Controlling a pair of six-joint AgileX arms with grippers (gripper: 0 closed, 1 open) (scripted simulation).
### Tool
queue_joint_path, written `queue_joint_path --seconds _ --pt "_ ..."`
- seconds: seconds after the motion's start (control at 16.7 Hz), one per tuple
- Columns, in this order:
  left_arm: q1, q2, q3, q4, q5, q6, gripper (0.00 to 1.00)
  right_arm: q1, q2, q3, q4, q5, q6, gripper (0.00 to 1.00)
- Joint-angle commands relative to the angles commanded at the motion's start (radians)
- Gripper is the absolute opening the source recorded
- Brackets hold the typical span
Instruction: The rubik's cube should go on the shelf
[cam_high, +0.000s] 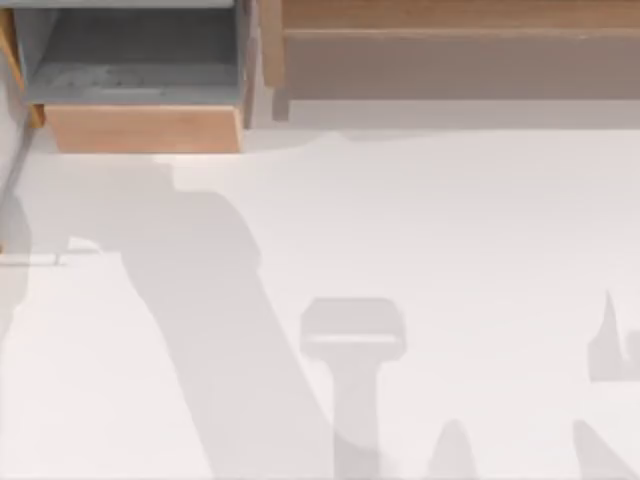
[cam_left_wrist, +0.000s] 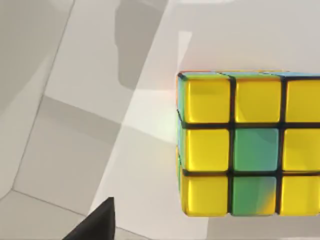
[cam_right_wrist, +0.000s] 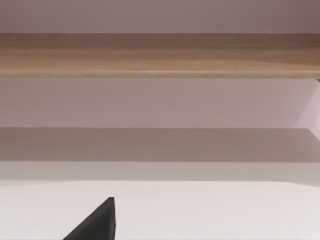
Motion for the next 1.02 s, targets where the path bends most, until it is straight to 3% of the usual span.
queue_joint_path --seconds 0.48,1.02 --pt "-0.003 0.012 0.005 -0.017 -0.001 -0.014 1.00 0.000 0.000 0.000 0.000 0.000 0.000 1.00" --pt "-0.005 0.113 -0.036 0.125 0.000 -0.014 1.00 0.000 0.000 0.000 0.000 0.000 0.000 1.00"
